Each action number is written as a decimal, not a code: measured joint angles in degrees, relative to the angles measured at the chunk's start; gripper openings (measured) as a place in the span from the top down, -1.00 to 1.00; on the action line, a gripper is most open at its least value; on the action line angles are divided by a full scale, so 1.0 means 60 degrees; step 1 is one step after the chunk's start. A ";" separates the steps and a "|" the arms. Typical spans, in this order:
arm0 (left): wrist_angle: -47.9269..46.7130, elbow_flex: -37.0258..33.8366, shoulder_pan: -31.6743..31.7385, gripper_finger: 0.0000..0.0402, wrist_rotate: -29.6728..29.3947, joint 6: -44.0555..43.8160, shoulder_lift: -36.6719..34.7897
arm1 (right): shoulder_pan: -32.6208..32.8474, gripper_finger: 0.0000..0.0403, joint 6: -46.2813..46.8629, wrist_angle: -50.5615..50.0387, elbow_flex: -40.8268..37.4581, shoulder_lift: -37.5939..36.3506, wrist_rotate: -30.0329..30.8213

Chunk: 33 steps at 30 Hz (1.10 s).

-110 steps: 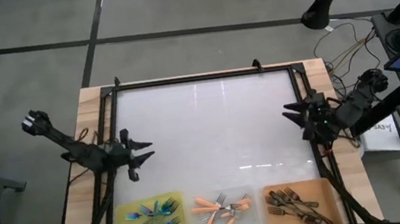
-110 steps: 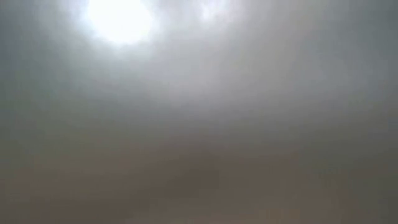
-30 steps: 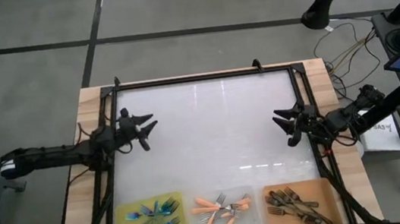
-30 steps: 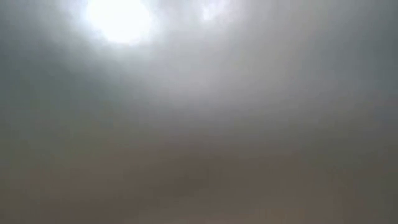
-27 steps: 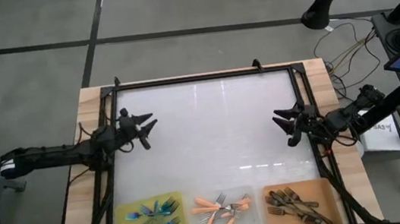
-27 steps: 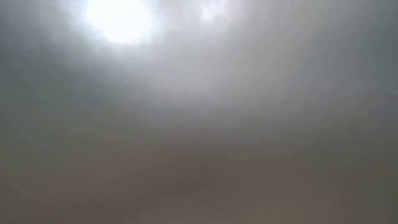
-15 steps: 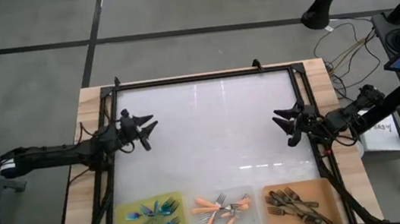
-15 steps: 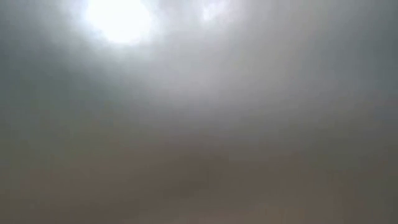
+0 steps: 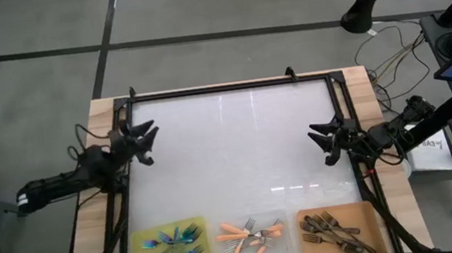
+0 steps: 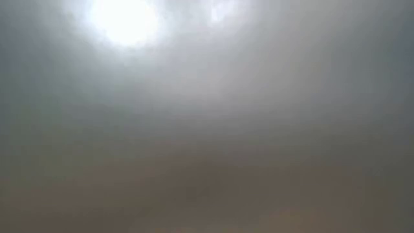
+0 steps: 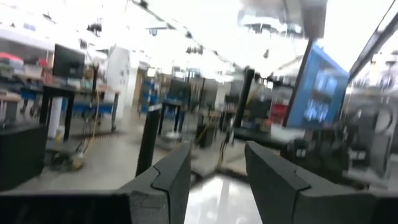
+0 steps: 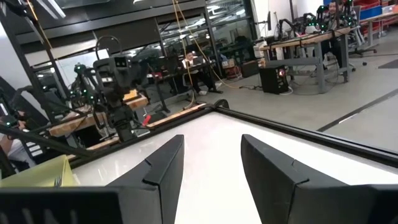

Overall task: Sort silverware by color (type)
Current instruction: Return to Home Position

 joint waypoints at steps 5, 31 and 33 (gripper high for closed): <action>0.0000 -0.0004 0.0042 0.34 0.0000 0.0001 -0.1006 | 0.0000 0.25 0.0000 0.0000 0.0000 -0.0004 0.0000; -0.0063 0.0043 0.0073 0.34 0.0000 -0.0001 -0.0902 | 0.0000 0.25 0.0000 0.0001 0.0000 0.0000 0.0000; -0.0067 0.0051 0.0073 0.34 0.0000 -0.0002 -0.0893 | 0.0002 0.25 0.0000 0.0000 0.0000 0.0000 -0.0002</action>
